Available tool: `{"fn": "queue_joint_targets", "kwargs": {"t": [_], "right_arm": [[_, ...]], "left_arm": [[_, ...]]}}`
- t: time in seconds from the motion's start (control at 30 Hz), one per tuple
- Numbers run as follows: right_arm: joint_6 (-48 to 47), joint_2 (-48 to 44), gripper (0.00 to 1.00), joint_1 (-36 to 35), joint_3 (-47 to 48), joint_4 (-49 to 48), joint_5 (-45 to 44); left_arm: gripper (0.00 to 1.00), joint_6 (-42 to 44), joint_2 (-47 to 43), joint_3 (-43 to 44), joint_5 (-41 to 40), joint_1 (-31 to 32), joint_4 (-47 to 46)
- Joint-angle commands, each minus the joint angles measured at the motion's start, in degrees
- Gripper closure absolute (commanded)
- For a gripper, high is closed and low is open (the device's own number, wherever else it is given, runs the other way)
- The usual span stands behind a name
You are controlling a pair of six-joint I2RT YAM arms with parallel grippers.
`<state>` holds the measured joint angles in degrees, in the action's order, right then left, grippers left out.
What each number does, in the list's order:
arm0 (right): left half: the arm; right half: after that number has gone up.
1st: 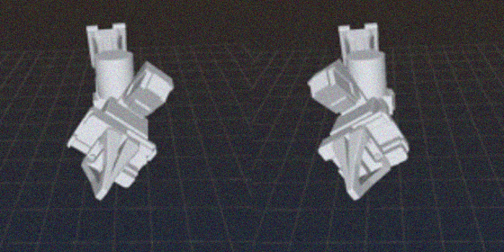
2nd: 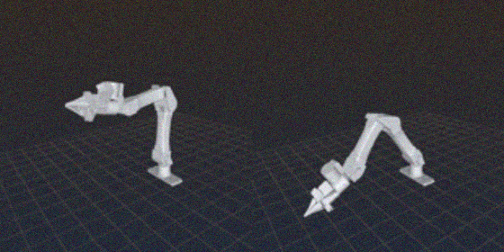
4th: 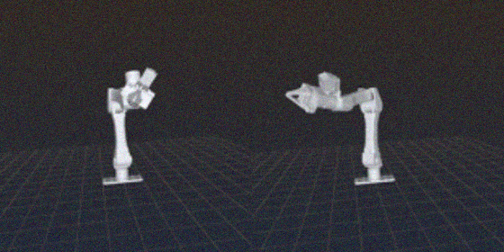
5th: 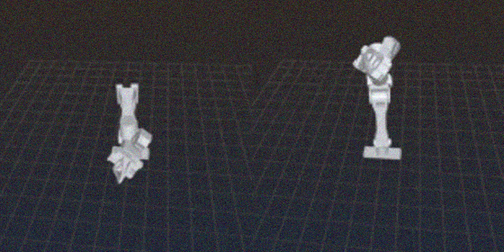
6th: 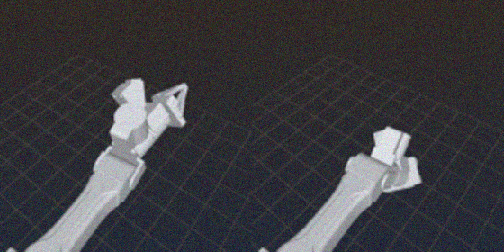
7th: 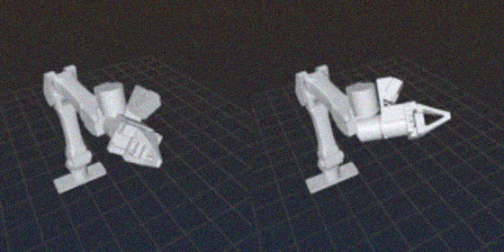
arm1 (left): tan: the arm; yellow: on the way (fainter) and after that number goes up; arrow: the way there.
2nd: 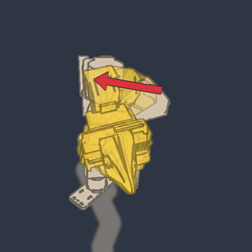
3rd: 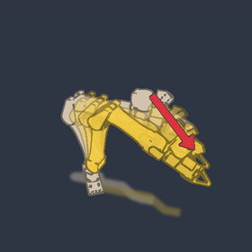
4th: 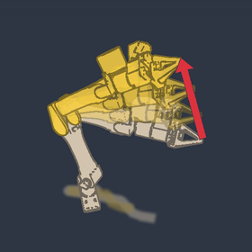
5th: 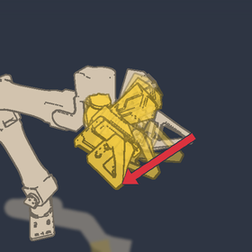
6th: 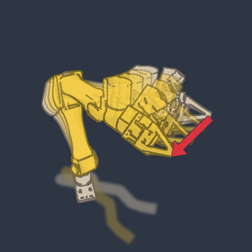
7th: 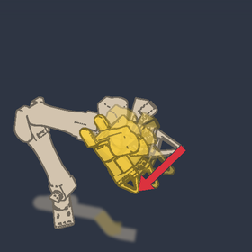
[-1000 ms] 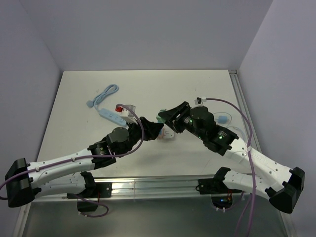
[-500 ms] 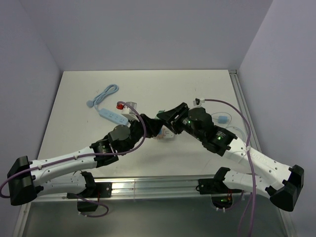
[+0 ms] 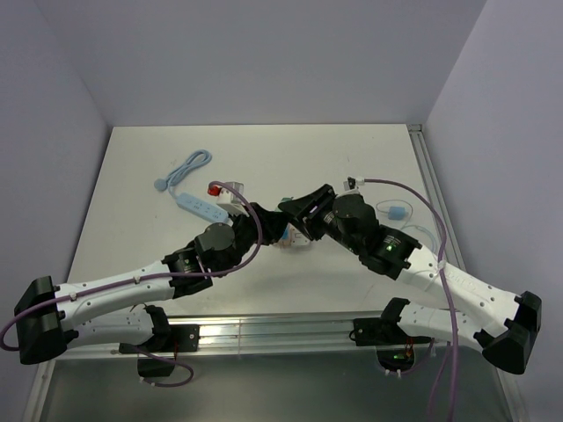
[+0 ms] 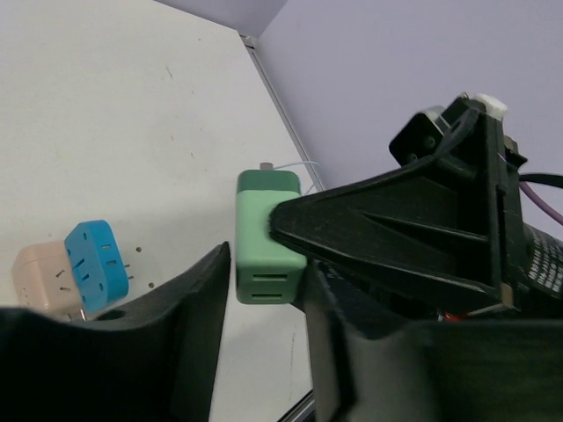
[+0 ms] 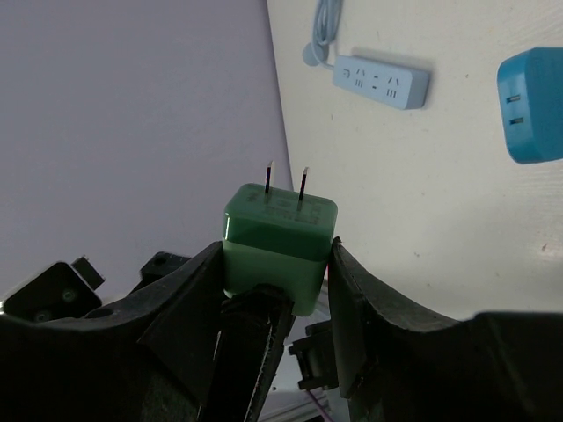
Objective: Insert the plug
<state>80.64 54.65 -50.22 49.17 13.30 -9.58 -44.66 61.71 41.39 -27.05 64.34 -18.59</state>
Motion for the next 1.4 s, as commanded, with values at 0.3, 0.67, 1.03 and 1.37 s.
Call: {"fn": "queue_joint_targets", "kwargs": {"t": [0.3,0.67,1.03,1.37], "right_arm": [[7.2,-1.5,1.0,-3.2,2.5,2.3,-3.2],[8.7,-0.1,0.98,-4.7,3.5,2.9,-3.9],[-2.5,-0.2,0.17,-4.6,6.4,4.4,-8.2],[-25.8,-6.2,0.12,2.1,5.5,8.6,-4.4]], "left_arm": [[0.44,0.5,0.4,1.8,-4.9,0.1,-3.4],[1.0,2.3,-0.4,0.8,-3.7,0.4,-5.6],[1.0,3.2,-5.6,0.4,-1.7,-0.2,3.6],[1.0,7.8,-12.2,7.6,7.0,-8.3,29.1]]}}
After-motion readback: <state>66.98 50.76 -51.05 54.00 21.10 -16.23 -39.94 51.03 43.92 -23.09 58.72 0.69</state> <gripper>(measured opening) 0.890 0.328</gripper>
